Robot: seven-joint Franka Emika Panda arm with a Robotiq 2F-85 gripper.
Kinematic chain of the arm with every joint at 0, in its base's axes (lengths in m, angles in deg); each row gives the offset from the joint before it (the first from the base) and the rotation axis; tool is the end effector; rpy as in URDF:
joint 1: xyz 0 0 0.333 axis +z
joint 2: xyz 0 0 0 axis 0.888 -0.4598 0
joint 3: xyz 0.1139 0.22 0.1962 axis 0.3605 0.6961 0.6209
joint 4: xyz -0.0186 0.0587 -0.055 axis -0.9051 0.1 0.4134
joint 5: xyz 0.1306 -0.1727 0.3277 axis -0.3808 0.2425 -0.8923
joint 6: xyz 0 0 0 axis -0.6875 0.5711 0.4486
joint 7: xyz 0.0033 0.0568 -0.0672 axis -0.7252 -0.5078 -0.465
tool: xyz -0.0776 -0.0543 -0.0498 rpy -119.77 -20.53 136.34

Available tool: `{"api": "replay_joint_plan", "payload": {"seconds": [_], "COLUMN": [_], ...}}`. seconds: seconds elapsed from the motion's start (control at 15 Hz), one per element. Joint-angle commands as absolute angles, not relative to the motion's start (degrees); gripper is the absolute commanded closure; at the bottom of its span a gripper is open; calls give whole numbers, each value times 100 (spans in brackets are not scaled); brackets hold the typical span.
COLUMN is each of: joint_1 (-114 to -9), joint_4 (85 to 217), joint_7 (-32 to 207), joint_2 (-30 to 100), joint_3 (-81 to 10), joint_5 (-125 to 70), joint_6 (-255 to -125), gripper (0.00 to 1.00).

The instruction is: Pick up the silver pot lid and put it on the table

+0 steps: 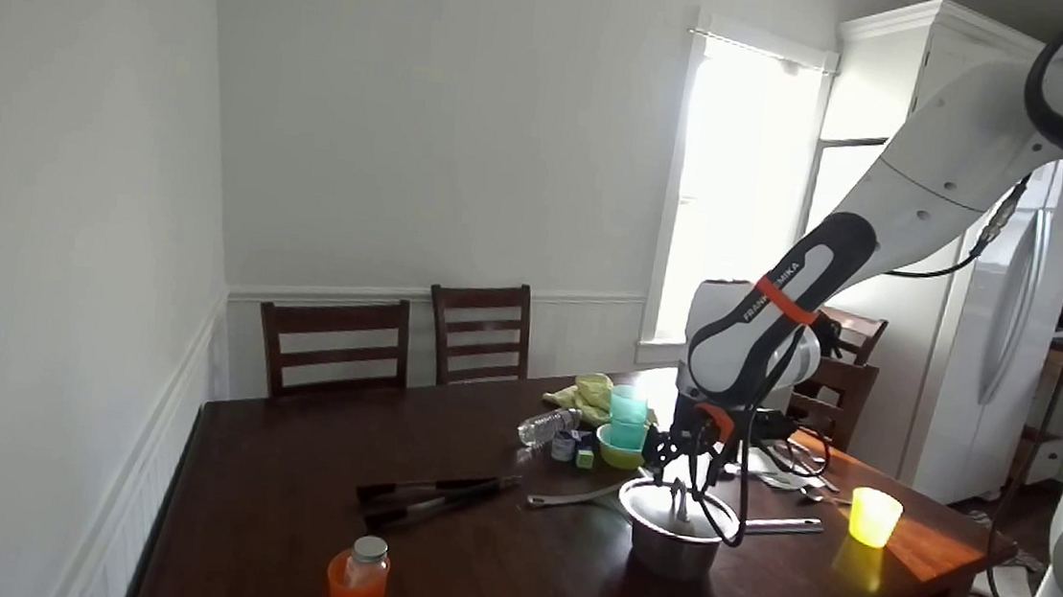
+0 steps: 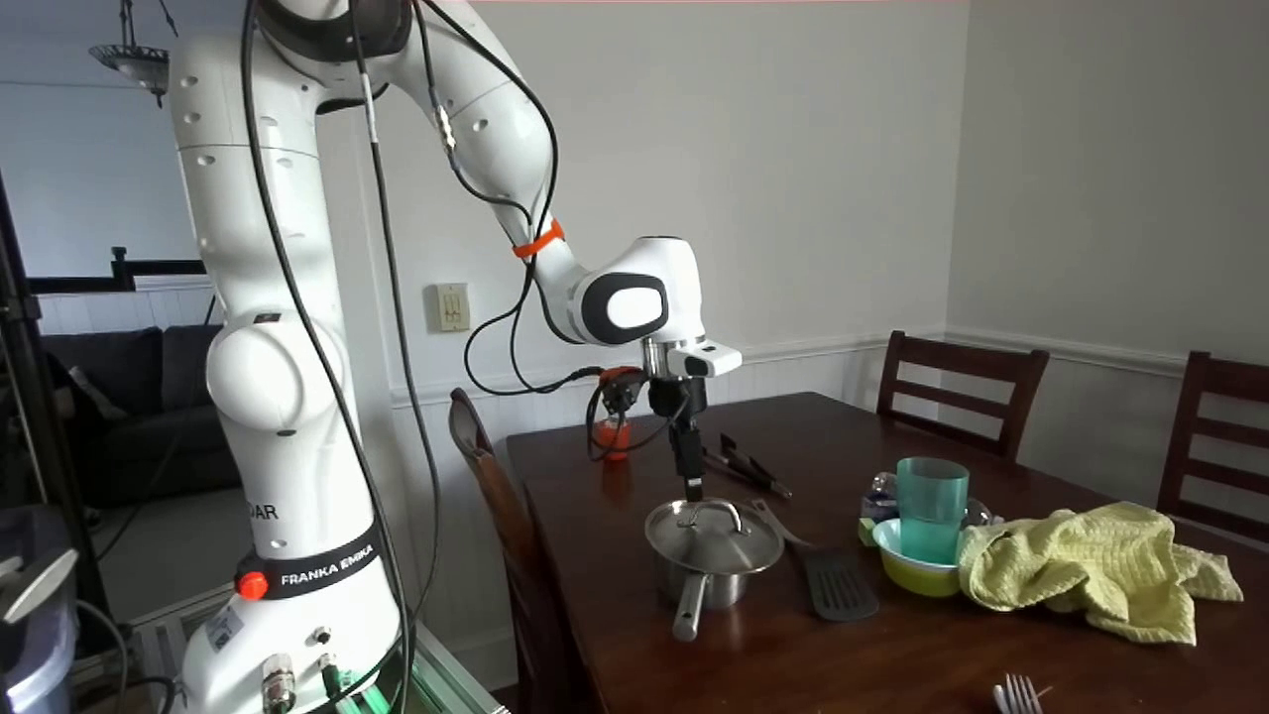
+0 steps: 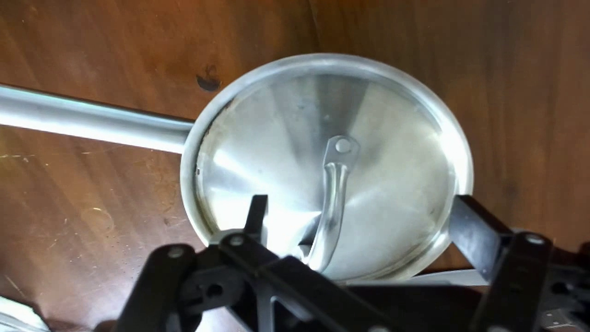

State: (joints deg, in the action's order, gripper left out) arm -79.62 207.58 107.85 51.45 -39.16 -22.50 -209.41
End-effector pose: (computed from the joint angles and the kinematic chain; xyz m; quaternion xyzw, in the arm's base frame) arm 0.4091 -0.1804 0.2615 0.9306 -0.3624 0.0417 0.0317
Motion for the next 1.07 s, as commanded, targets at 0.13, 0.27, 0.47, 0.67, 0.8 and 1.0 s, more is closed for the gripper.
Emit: {"api": "replay_joint_plan", "payload": {"seconds": [0.13, 0.27, 0.47, 0.67, 0.8, 1.0], "joint_1": [-7649, -7529, -7382, -7282, -7239, -7194], "joint_4": [20365, 20302, 20230, 20202, 20190, 20189], "joint_7": [11284, 11326, 11330, 11317, 11309, 11301], "joint_2": [4532, 4439, 4348, 4286, 4254, 4230], "joint_3": [-4316, -4439, -4581, -4672, -4714, -4758], "joint_5": [-1846, -1834, -1874, -1919, -1927, -1941], "joint_6": [-21154, -21124, -21098, -21111, -21108, -21106], "gripper": [0, 5, 30, 54, 66, 88]}}
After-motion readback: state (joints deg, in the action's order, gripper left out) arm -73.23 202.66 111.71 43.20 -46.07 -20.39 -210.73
